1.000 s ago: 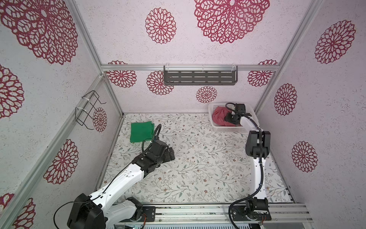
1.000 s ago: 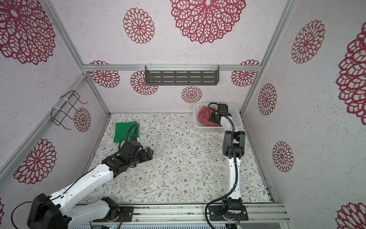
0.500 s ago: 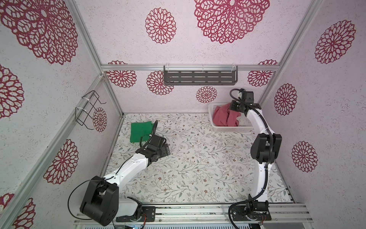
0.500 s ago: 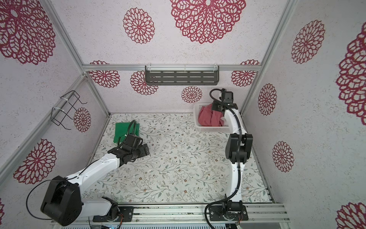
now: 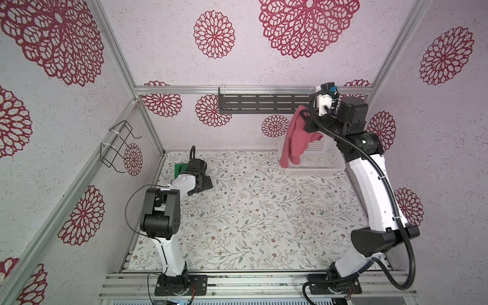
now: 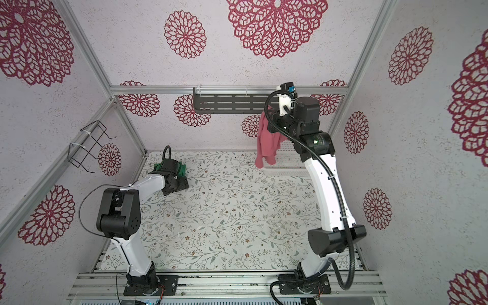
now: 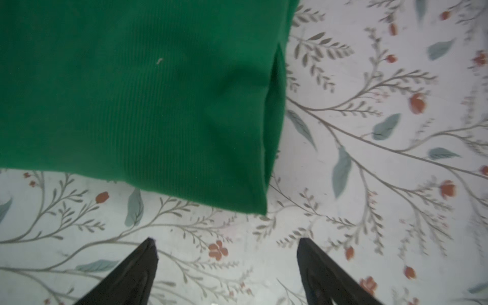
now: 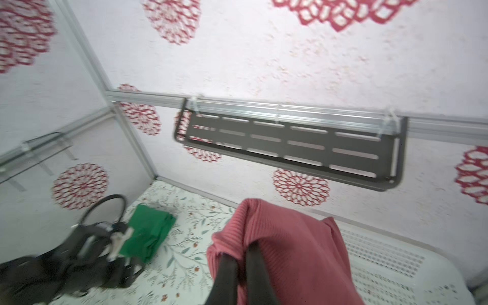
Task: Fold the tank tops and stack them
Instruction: 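Carry the pink tank top toward the robot and drop it with the right gripper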
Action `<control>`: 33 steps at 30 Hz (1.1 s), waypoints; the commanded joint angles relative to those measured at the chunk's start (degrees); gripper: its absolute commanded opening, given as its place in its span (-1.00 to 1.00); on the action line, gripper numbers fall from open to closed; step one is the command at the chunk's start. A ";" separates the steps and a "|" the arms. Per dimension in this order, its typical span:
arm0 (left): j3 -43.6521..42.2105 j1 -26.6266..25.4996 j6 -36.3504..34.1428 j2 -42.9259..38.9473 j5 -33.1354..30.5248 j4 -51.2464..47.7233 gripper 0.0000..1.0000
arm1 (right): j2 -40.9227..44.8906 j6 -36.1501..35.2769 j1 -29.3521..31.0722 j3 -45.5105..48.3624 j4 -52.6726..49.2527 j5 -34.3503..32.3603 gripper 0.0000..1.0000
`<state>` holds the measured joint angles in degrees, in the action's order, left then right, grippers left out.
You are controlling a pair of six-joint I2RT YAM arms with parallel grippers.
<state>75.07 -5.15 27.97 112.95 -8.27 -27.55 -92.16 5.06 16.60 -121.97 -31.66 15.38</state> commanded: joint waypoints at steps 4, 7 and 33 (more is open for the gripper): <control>7.10 1.90 -2.73 7.48 1.73 -3.34 0.63 | 9.48 0.89 3.12 12.99 4.13 5.43 -1.00; 9.99 2.89 -2.36 9.10 2.13 -4.58 0.61 | 13.67 3.50 2.85 24.18 8.18 3.91 -1.00; 4.39 -6.26 -1.06 -12.21 2.87 -8.66 0.55 | 28.33 15.71 -4.72 66.69 -5.12 -9.03 0.17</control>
<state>81.49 -6.76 26.83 105.75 -6.63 -36.42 -66.15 18.28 10.57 -56.12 -34.68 4.97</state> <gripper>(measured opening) 0.781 0.595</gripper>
